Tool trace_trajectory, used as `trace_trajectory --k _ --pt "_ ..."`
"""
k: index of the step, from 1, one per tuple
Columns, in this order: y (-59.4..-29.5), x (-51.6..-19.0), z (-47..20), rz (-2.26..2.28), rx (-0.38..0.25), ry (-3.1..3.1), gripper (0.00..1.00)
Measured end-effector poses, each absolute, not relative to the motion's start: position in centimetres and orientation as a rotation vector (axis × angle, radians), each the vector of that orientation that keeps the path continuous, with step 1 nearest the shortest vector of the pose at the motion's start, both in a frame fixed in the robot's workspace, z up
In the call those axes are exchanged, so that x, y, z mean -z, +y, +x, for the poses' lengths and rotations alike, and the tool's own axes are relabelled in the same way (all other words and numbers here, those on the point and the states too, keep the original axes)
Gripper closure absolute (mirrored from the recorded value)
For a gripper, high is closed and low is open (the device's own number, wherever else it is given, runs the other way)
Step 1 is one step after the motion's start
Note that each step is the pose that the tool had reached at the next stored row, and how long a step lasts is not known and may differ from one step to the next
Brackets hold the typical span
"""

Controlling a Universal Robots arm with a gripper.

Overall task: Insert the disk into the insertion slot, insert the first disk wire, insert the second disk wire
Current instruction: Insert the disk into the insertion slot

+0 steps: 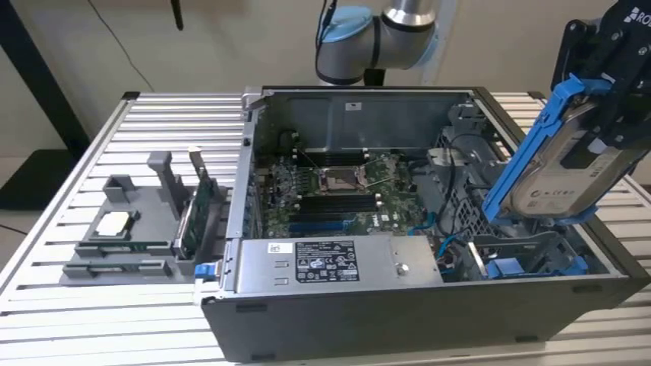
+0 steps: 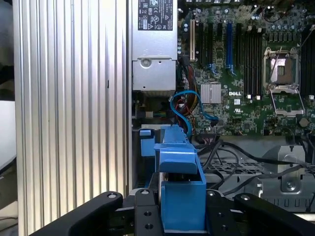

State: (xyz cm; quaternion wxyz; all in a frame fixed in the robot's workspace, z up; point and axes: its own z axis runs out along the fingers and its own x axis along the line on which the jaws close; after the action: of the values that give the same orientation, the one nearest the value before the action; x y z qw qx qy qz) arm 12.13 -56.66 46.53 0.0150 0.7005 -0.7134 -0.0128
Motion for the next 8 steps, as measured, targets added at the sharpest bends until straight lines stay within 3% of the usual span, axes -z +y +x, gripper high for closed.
trace_trajectory --k 8 --pt "-56.67 -46.19 12.14 2.18 0.04 -2.22 0.67"
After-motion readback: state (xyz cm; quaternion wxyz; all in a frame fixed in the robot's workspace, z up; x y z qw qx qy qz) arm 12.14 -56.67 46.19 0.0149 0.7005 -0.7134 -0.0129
